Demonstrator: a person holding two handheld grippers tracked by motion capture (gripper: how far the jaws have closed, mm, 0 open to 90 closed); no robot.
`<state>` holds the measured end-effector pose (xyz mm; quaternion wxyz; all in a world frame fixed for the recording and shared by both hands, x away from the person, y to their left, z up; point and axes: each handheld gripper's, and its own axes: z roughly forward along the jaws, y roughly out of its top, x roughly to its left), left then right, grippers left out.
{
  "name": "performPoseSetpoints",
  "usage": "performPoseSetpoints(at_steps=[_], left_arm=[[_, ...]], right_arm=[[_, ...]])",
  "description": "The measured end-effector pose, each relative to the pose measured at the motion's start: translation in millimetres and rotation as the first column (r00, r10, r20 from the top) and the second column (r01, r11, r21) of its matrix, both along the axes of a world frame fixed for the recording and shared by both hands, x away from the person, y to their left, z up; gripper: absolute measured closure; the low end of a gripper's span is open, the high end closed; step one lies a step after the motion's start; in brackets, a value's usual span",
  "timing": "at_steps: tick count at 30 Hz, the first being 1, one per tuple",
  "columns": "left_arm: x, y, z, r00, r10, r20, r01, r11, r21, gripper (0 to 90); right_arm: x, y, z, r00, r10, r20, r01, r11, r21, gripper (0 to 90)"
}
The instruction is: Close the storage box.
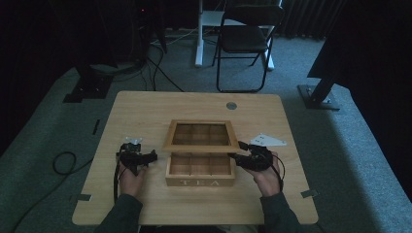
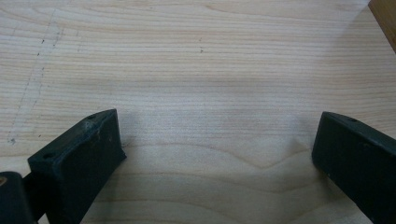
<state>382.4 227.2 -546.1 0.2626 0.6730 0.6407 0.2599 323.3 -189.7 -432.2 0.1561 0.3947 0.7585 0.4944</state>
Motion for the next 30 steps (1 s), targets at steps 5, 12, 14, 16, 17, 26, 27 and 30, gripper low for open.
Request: performPoseSetpoints(at_steps=[5,12,14,16,17,26,27,30], left_arm=[[-0.1,0.1,0.1,1.0,-0.001,-0.002,0.001,1.0,0.0,1.6],[-0.1,0.1,0.1,1.0,-0.001,-0.001,0.001,1.0,0.001,1.6],[-0.1,0.1,0.1,1.0,-0.001,-0.001,0.001,1.0,0.001,1.6],[-0.1,0.1,0.1,1.0,-0.001,-0.001,0.001,1.0,0.001,1.6],[-0.1,0.1,0.0,1.0,-0.001,-0.001,0.001,1.0,0.001,1.6],[-0.1,0.1,0.1,1.0,-0.001,-0.002,0.001,1.0,0.001,1.6],[-0.1,0.1,0.1,1.0,-0.001,-0.002,0.001,1.0,0.001,1.6],[-0.1,0.1,0.1,1.0,-0.001,-0.002,0.001,1.0,0.001,1.6]], right_arm=[[-2.7,-0.1,-5.0,1.0,0.003,-0.008,-0.003,1.0,-0.003,45.2],[-5.8,-0.4,-12.5,0.9999,0.013,-0.009,-0.013,1.0,-0.008,45.3],[-6.4,-0.4,-13.6,0.9998,0.014,-0.013,-0.014,1.0,-0.008,45.4],[-7.7,-0.4,-17.0,0.9996,0.02,-0.021,-0.021,1.0,-0.013,45.9],[-8.2,-0.4,-18.1,0.9994,0.022,-0.025,-0.023,1.0,-0.014,45.9],[-11.4,0.1,-24.5,0.9982,0.055,-0.025,-0.056,0.998,-0.033,45.0],[-12.1,0.2,-24.6,0.9979,0.06,-0.023,-0.061,0.998,-0.033,45.0],[-15.5,0.4,-24.0,0.9963,0.086,-0.01,-0.086,0.996,-0.027,43.8]])
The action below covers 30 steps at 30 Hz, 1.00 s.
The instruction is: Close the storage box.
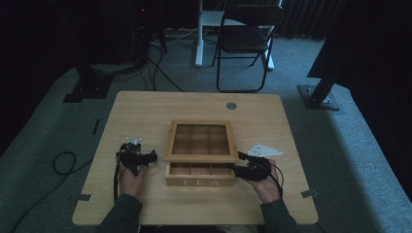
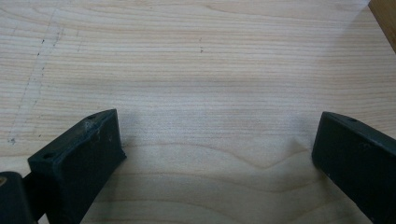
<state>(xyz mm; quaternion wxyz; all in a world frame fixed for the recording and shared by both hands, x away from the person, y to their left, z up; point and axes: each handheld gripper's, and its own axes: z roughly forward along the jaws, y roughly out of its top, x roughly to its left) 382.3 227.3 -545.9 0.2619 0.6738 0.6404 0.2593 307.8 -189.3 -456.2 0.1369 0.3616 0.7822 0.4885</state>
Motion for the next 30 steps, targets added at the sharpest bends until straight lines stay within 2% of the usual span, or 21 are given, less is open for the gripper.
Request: performPoseSetpoints(at_steps=[17,30], left_arm=[[0.1,-0.2,-0.1,1.0,0.001,0.002,-0.001,1.0,-0.002,1.6],[0.0,0.0,0.0,1.0,0.0,0.0,0.0,1.0,0.0,1.6]], right_arm=[[-9.4,1.3,-14.0,0.9997,0.013,0.019,-0.013,1.0,0.008,44.4],[-12.6,-0.5,-18.7,0.9996,0.014,0.026,-0.014,1.0,0.019,44.9]])
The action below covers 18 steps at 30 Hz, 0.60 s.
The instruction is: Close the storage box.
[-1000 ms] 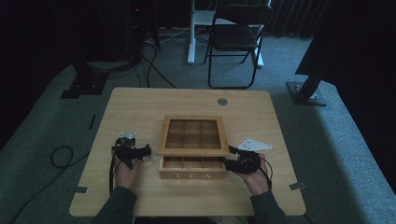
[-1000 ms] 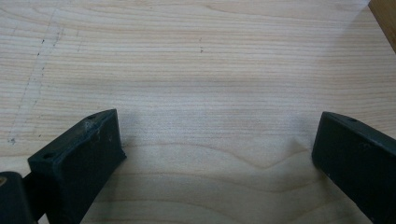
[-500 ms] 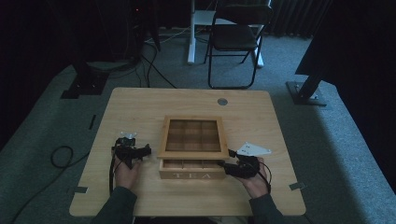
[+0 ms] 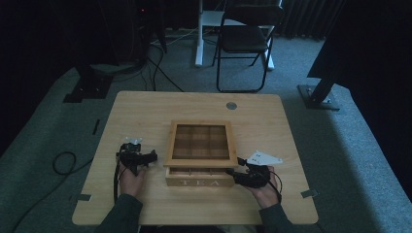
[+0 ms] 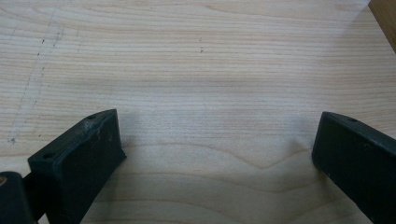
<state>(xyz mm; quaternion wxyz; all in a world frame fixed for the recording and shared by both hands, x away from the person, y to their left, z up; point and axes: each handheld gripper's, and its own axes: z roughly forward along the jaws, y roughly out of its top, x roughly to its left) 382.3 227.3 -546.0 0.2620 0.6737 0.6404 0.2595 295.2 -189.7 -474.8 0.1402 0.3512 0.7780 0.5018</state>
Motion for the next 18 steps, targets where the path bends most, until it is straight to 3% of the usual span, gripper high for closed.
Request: performPoseSetpoints(at_steps=[18], left_arm=[[0.0,0.0,0.0,1.0,0.0,0.0,0.0,1.0,0.0,1.6]], right_arm=[[-5.2,-0.8,-8.7,1.0,-0.006,-0.007,0.005,1.0,-0.012,45.4]])
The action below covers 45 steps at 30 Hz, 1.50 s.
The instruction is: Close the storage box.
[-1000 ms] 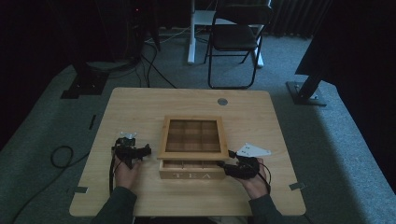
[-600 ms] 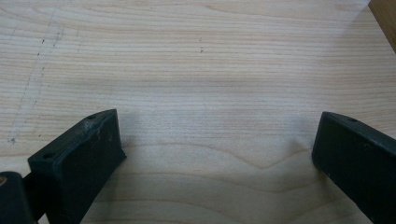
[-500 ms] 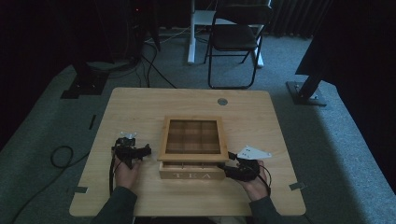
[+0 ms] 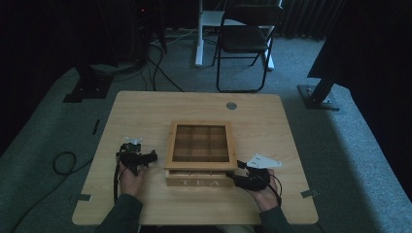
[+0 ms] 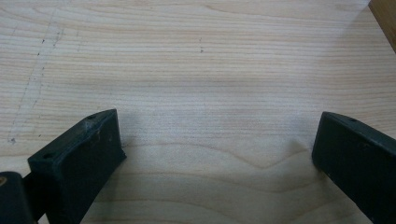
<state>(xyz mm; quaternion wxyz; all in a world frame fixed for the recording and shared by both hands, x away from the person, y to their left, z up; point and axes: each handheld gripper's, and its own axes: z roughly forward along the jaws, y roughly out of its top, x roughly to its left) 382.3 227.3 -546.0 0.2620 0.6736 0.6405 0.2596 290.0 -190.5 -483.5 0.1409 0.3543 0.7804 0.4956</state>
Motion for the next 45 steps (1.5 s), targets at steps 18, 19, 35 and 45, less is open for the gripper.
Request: performPoseSetpoints(at_steps=[18,19,35,45], left_arm=[[0.0,-0.2,-0.1,1.0,0.001,0.001,-0.001,1.0,-0.001,1.6],[0.0,-0.1,-0.1,1.0,0.001,0.001,-0.001,1.0,-0.001,1.6],[0.0,-0.2,-0.1,1.0,0.002,0.001,-0.002,1.0,-0.001,1.6],[0.0,-0.2,-0.1,1.0,0.002,0.002,-0.002,1.0,-0.001,1.6]], right_arm=[[-1.8,0.3,-8.2,0.9999,-0.003,-0.017,0.003,1.0,-0.003,45.6],[-1.9,0.2,-8.4,0.9999,-0.003,-0.016,0.003,1.0,-0.003,45.6],[-6.1,-3.1,-11.9,0.9997,-0.006,-0.025,0.005,1.0,-0.017,45.0],[-9.3,-5.8,-17.4,0.9985,0.006,-0.054,-0.009,0.999,-0.053,41.3]])
